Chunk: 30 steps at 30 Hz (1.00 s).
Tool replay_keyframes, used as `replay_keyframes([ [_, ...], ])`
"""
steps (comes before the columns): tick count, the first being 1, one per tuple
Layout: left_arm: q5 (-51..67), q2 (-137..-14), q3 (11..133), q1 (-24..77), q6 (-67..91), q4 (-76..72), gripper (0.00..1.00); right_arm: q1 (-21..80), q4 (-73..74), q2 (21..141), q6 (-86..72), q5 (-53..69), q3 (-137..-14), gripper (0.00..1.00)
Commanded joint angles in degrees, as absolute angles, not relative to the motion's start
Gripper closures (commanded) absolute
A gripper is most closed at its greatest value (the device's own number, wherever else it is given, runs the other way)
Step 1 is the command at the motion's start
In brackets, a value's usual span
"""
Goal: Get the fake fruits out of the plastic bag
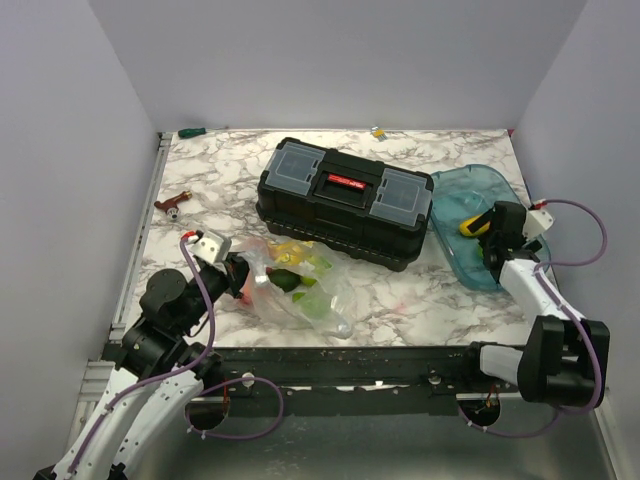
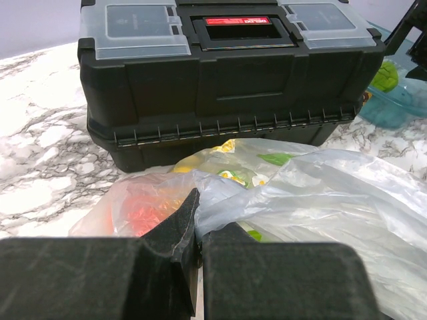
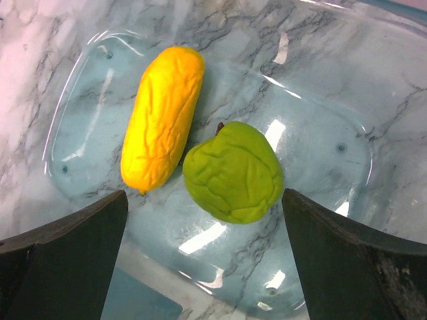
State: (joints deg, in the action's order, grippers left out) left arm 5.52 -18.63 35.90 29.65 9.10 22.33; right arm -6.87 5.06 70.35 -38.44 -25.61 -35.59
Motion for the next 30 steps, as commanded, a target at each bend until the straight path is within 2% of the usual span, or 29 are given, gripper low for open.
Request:
replay_keyframes([
  [1, 6.33, -18.62, 37.14, 29.62, 9.41, 21.0, 1.0, -7.3, 9.99, 68.7, -36.22, -22.49, -37.4, 0.0],
  [4, 6.21, -19.17, 37.11, 29.44, 9.32, 21.05, 1.0, -7.31, 11.85, 69.04, -35.79, -21.28, -38.76, 0.0],
  [17, 5.68, -22.79, 37.71, 29.27, 9.14, 21.97, 1.0, -7.35, 12.19, 56.35, -32.52, 1.13, -36.12, 0.01],
  [21, 3.84, -20.7, 36.97, 29.27, 8.71, 22.24, 1.0, -7.23, 11.79, 55.37, -33.33, 10.43, -40.94, 0.02],
  [23, 3.15, -19.83, 36.59, 29.27, 8.54, 22.02, 1.0, -6.28, 13.14, 55.89, -34.46, 13.41, -44.7, 0.05],
  [25, 2.99, -19.52, 36.49, 29.27, 8.44, 21.65, 1.0, -0.51, 15.27, 55.76, -34.54, 9.0, -48.3, 0.05],
  [30, 4.01, -21.45, 37.0, 29.21, 8.61, 21.87, 1.0, 23.8, 20.41, 57.32, -36.55, -7.77, -57.17, 0.07],
])
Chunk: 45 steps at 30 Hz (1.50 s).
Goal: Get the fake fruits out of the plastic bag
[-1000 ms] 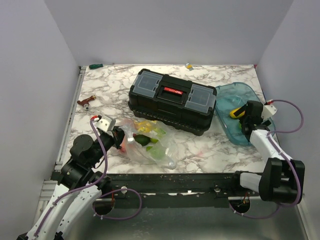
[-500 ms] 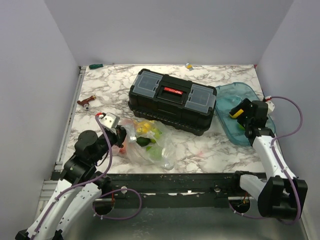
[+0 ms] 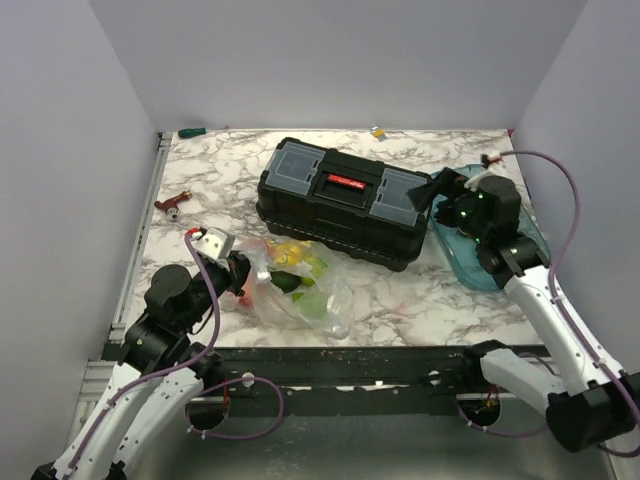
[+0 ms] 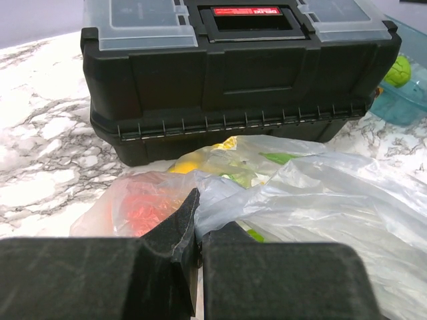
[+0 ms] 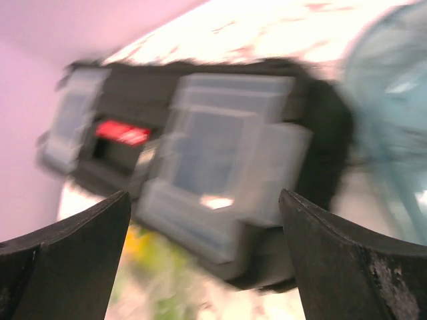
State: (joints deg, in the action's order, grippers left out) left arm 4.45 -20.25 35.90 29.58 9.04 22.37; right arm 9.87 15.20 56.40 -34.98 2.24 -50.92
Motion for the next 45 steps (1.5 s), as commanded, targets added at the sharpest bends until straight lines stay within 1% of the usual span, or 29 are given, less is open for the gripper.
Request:
replay_keyframes([
  [1, 3.71, -21.82, 37.0, 29.17, 8.61, 22.05, 1.0, 28.74, 21.26, 57.82, -36.65, -11.65, -58.55, 0.07],
  [3, 3.56, -22.12, 37.1, 29.19, 8.7, 21.96, 1.0, 36.92, 22.67, 59.3, -36.99, -16.38, -61.03, 0.07],
  [4, 3.99, -22.07, 37.1, 29.18, 8.7, 21.73, 1.0, 40.29, 22.65, 59.88, -37.31, -16.6, -61.58, 0.07],
  [6, 4.39, -22.4, 37.15, 29.18, 8.61, 21.17, 1.0, 45.09, 20.4, 61.68, -38.0, -12.82, -60.92, 0.07],
  [8, 4.32, -22.88, 37.48, 29.09, 8.61, 21.51, 1.0, 48.04, 16.27, 63.85, -38.96, -5.28, -58.85, 0.07],
  [9, 4.22, -23.02, 37.7, 29.09, 8.61, 21.9, 1.0, 49.07, 13.23, 64.84, -39.72, -1.86, -57.27, 0.1],
  [11, 4.09, -22.75, 37.81, 29.0, 8.62, 22.46, 1.0, 52.05, 8.54, 66.0, -40.63, -0.4, -54.77, 0.13],
  [14, 3.1, -21.3, 37.03, 28.78, 8.27, 21.5, 1.0, 57.13, 5.14, 67.17, -39.63, -0.7, -54.85, 0.17],
  [16, 2.51, -21.06, 36.99, 28.74, 8.26, 21.59, 1.0, 59.95, 2.86, 67.8, -38.71, -0.64, -55.26, 0.21],
  [18, 3.01, -21.09, 37.16, 28.74, 8.35, 21.86, 1.0, 61.72, 0.74, 69.35, -39.03, -0.4, -55.26, 0.31],
  [21, 2.9, -21.1, 37.16, 28.64, 8.35, 22.0, 1.0, 64.61, -1.58, 73.19, -40.14, 0.58, -55.41, 0.4],
  [25, 4.04, -20.25, 37.1, 28.65, 8.61, 22.05, 1.0, 69.89, -5.36, 77.17, -38.82, -5.66, -54.68, 0.48],
  [28, 3.11, -20.12, 36.48, 28.65, 8.27, 20.98, 1.0, 70.61, -4.94, 79.68, -39.47, -10.47, -54.72, 0.56],
  [29, 3.06, -20.62, 36.83, 28.65, 8.33, 21.11, 1.0, 70.62, -4.6, 80.5, -39.19, -11.83, -54.7, 0.58],
  [34, 4.29, -22.47, 37.53, 28.63, 8.68, 21.71, 1.0, 70.62, 2.17, 86.76, -39.2, -19.26, -56.92, 0.58],
  [37, 4.92, -22.21, 37.33, 28.65, 8.7, 21.57, 1.0, 70.57, 1.4, 88.95, -38.82, -22.45, -56.52, 0.58],
  [41, 4.35, -21.99, 37.27, 28.65, 8.61, 21.64, 1.0, 70.62, 0.87, 93.27, -36.16, -24.61, -59.11, 0.57],
  [45, 4.22, -21.86, 37.26, 28.65, 8.61, 21.66, 1.0, 70.63, 0.57, 96.35, -34.72, -24.11, -61.9, 0.56],
])
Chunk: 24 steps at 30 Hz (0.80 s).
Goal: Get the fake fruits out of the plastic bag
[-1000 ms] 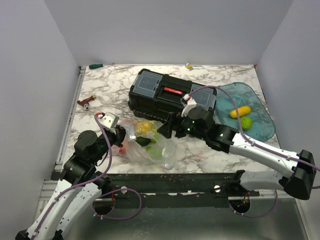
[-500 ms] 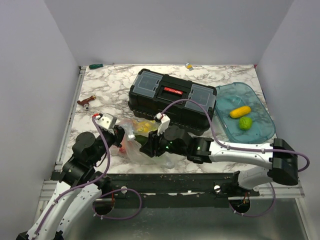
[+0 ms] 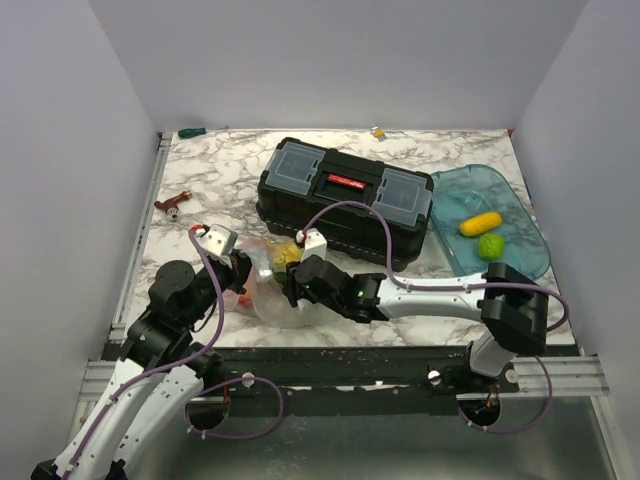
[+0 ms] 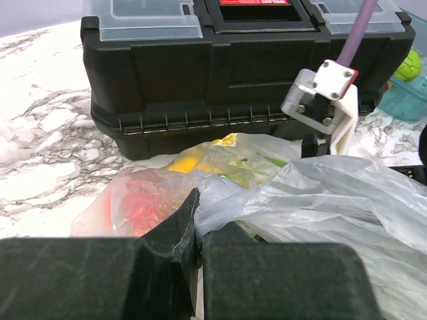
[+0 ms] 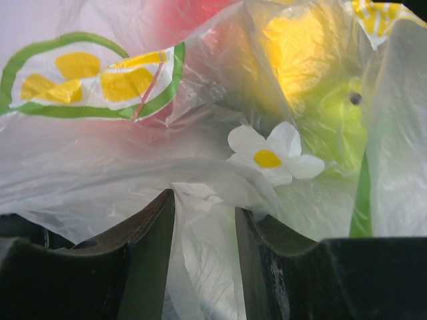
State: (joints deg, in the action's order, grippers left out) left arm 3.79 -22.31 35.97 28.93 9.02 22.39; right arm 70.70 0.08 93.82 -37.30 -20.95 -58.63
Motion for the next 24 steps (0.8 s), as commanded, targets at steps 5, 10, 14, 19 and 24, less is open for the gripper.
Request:
replay_keyframes([
  [5, 4.26, -21.6, 37.27, 28.65, 8.61, 21.64, 1.0, 70.61, -5.46, 94.79, -33.09, -21.55, -62.31, 0.54],
  [10, 4.39, -21.28, 37.34, 28.65, 8.61, 21.62, 1.0, 70.49, -5.58, 93.49, -32.32, -21.08, -64.77, 0.54],
  [14, 4.5, -20.48, 37.13, 28.65, 8.7, 21.63, 1.0, 70.55, -5.9, 93.7, -32.61, -23.83, -64.19, 0.53],
  [19, 4.74, -19.75, 37.09, 28.65, 8.83, 21.66, 1.0, 70.54, -6.6, 95.99, -33.14, -29.0, -65.53, 0.6],
  [24, 5.09, -19.69, 37.09, 28.65, 8.88, 21.62, 1.0, 70.53, -9.5, 100.64, -30.31, -29.99, -67.14, 0.64],
])
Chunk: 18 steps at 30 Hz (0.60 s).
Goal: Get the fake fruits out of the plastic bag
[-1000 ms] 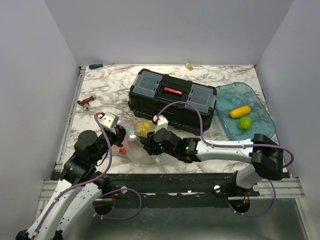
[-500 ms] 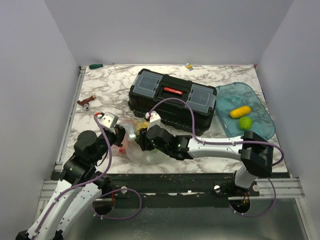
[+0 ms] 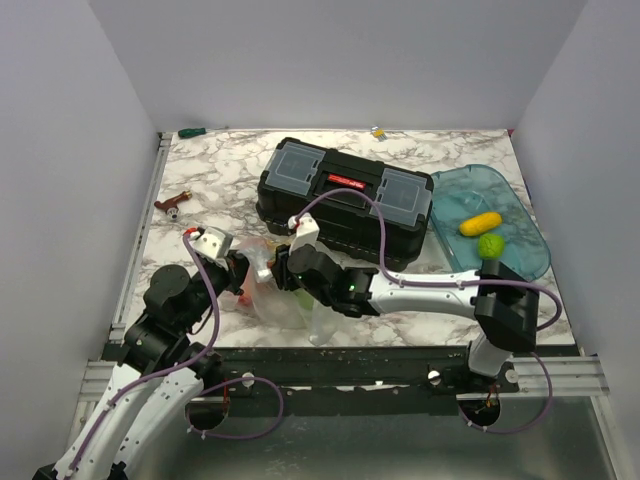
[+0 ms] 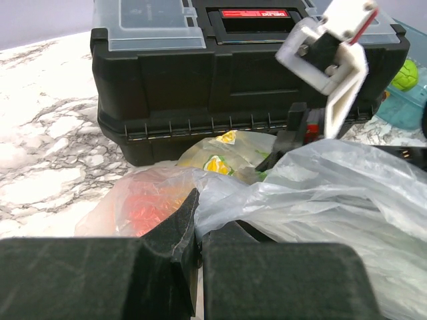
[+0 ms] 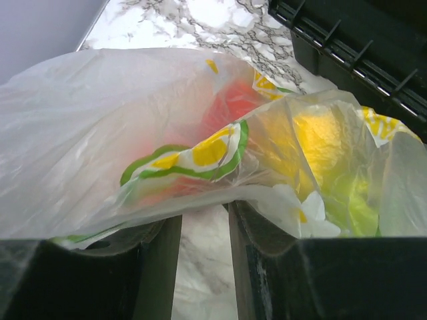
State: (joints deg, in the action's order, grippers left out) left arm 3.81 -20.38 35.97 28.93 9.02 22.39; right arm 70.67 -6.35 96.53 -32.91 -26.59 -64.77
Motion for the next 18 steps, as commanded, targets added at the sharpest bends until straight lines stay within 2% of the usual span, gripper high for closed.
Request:
replay_keyframes([
  [1, 5.1, -19.62, 37.1, 28.65, 8.93, 21.67, 1.0, 70.52, -9.48, 101.96, -29.33, -29.36, -67.87, 0.64],
  [8, 5.43, -19.62, 37.13, 28.65, 9.01, 21.47, 1.0, 70.5, -10.47, 107.68, -27.53, -23.19, -71.11, 0.63],
  [12, 6.45, -20.01, 37.26, 28.65, 9.05, 21.35, 1.0, 70.54, -13.6, 108.4, -28.57, -18.74, -70.1, 0.59],
  [18, 9.16, -20.92, 37.48, 28.46, 9.32, 20.74, 1.0, 70.5, -18.55, 109.93, -32.31, -13.16, -68.16, 0.42],
])
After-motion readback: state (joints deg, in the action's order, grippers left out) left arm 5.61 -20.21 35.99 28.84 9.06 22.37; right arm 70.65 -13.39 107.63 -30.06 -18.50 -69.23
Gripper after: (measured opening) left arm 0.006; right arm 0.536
